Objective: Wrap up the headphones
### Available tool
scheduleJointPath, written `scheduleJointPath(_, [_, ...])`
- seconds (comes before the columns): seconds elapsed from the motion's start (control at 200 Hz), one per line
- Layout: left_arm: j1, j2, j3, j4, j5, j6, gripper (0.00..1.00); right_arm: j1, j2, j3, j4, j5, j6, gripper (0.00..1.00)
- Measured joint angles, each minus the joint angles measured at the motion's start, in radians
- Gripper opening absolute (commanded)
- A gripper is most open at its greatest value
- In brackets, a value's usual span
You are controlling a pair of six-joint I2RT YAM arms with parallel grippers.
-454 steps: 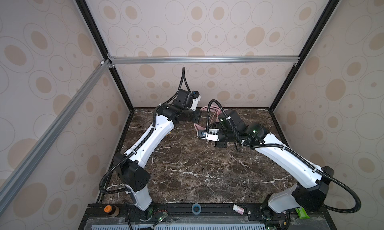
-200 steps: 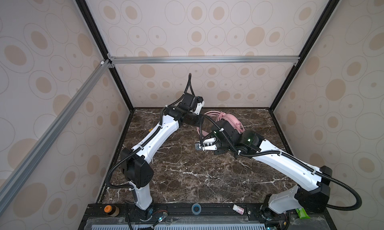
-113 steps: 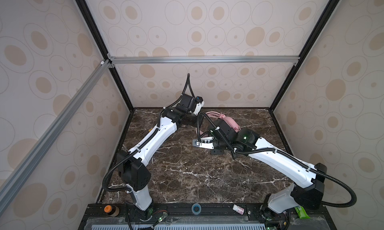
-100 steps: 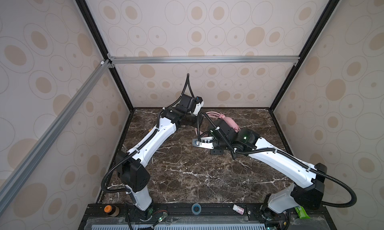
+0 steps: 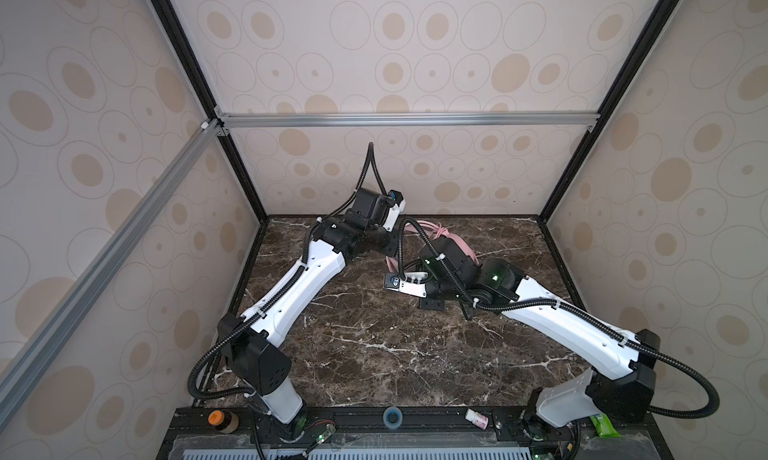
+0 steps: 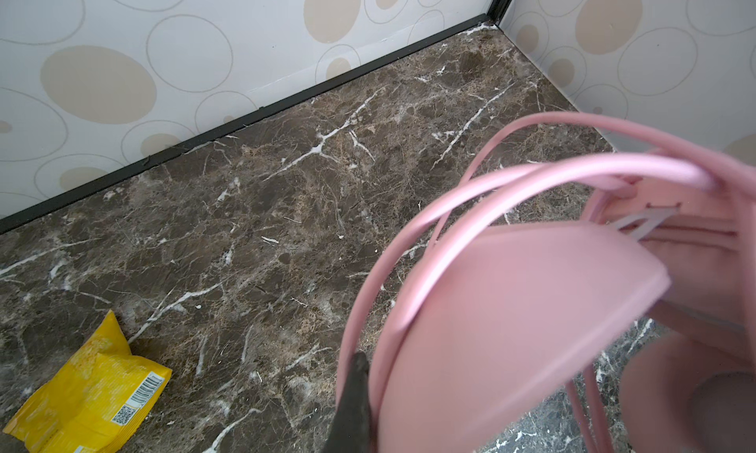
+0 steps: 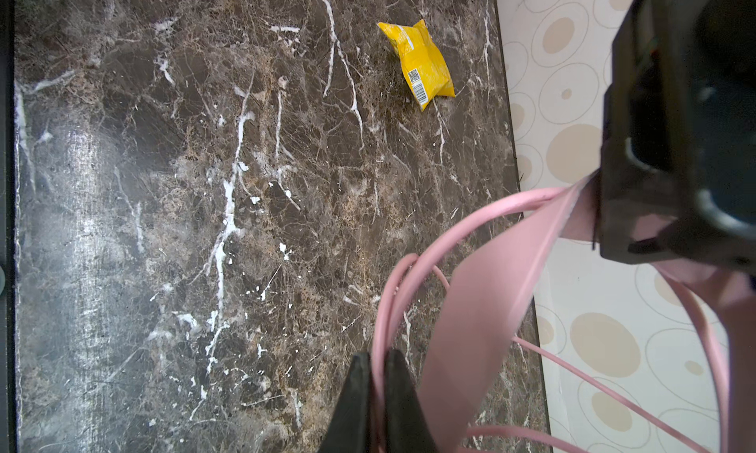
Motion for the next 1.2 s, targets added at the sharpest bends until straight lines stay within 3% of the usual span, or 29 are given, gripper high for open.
scheduleJointPath(0.535, [-0.007,-0.027,-0.039,0.009,-0.001,0.017,0.00,0.009,-0.019,-0.038,0.030,-0.045,0.040,0.11])
scheduleJointPath(0.68, [-0.007,-0.027,-0.040,0.009,-0.003,0.017,0.00,0.009,-0.030,-0.055,0.047,-0.044,0.051,0.07])
scheduleJointPath(1.045, [-0.009,-0.027,-0.049,0.008,0.002,0.017,0.00,0.009,-0.068,-0.114,0.101,-0.053,0.082,0.13])
scheduleJointPath(1.2, [-0.002,-0.027,-0.058,0.031,-0.027,0.028,0.00,0.019,-0.085,-0.142,0.075,-0.098,0.102,0.10])
